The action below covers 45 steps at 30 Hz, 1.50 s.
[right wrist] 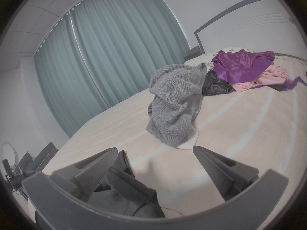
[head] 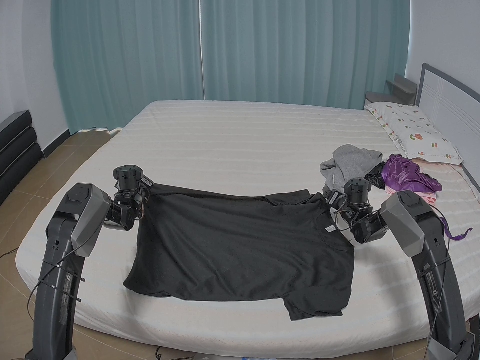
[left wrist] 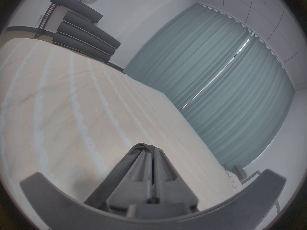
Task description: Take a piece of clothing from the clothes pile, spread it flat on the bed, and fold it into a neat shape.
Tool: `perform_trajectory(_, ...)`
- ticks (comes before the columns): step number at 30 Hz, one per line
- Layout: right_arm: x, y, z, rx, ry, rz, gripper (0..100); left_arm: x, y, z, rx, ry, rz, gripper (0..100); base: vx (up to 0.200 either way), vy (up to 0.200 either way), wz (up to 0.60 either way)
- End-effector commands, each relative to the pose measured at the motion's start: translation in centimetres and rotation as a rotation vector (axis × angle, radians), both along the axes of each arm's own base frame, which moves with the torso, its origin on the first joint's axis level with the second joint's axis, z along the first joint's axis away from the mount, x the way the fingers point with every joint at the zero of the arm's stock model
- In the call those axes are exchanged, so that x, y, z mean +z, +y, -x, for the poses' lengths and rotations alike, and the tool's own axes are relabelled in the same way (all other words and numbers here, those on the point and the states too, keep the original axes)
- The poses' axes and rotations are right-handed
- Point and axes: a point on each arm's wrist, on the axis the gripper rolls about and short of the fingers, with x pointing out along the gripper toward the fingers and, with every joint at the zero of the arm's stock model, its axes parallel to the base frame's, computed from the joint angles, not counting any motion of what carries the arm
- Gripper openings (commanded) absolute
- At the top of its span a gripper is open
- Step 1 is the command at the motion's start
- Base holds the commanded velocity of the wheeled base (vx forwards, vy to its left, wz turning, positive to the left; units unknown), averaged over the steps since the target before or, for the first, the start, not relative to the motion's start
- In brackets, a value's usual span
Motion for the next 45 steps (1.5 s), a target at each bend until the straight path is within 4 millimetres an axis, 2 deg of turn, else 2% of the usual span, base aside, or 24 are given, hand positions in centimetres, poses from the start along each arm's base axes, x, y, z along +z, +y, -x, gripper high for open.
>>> perform_trajectory(1,1.9,0.0,1.3,-0.001,0.015,-0.034,100,-0.2,0.1,0.4,-0.004,0.078,-0.005,100,0.0,0.0,0.0)
perform_trajectory(6,3.5,-0.2,4.0,0.039,0.036,-0.053,100,1.4,0.6,1.2,0.003,0.11,-0.001,100,0.0,0.0,0.0)
perform_trajectory(7,3.9,-0.4,5.3,0.067,0.065,-0.061,100,2.3,0.8,1.9,-0.015,0.119,0.008,100,0.0,0.0,0.0)
perform_trajectory(9,4.5,-0.7,6.7,0.09,0.085,-0.073,100,3.3,0.9,3.1,-0.05,0.14,0.024,100,0.0,0.0,0.0)
perform_trajectory(12,5.7,-0.9,9.0,0.116,0.088,-0.118,100,5.3,1.1,5.5,-0.122,0.169,0.053,100,0.0,0.0,0.0)
perform_trajectory(16,7.5,-0.9,13.1,0.186,0.121,-0.183,100,8.0,1.5,9.0,-0.184,0.203,0.091,100,0.0,0.0,0.0)
perform_trajectory(17,7.6,-1.0,13.6,0.191,0.129,-0.184,100,8.1,1.5,9.4,-0.183,0.21,0.091,100,0.0,0.0,0.0)
perform_trajectory(19,8.3,-0.6,16.3,0.216,0.176,-0.192,100,8.8,1.5,11.8,-0.184,0.244,0.095,100,0.0,0.0,0.0)
perform_trajectory(20,8.3,-0.6,16.3,0.216,0.176,-0.192,100,8.8,1.5,11.8,-0.184,0.244,0.095,100,0.0,0.0,0.0)
perform_trajectory(21,8.3,-0.4,18.2,0.228,0.216,-0.203,100,9.2,1.4,13.9,-0.191,0.271,0.103,100,0.0,0.0,0.0)
perform_trajectory(23,8.0,0.0,19.8,0.245,0.249,-0.21,100,8.9,1.2,16.1,-0.203,0.316,0.112,100,0.0,0.0,0.0)
perform_trajectory(24,7.9,0.0,20.0,0.245,0.252,-0.212,100,9.0,1.2,16.5,-0.207,0.322,0.114,100,0.0,0.0,0.0)
perform_trajectory(25,7.6,0.1,20.7,0.245,0.249,-0.231,100,8.7,0.9,18.3,-0.231,0.36,0.133,100,0.0,0.0,0.0)
perform_trajectory(28,7.2,0.1,22.3,0.236,0.243,-0.289,100,8.4,0.5,21.4,-0.291,0.416,0.215,100,0.0,0.0,0.0)
perform_trajectory(32,6.3,0.3,24.4,0.219,0.281,-0.365,100,8.3,0.2,24.6,-0.364,0.437,0.327,100,0.0,0.0,0.0)
perform_trajectory(40,5.7,0.4,26.0,0.253,0.313,-0.426,100,5.8,0.2,28.2,-0.391,0.468,0.35,100,-0.025,0.0,0.0)
perform_trajectory(45,5.5,0.5,26.3,0.281,0.35,-0.508,100,4.0,0.4,28.8,-0.379,0.492,0.357,100,-0.2,0.0,0.0)
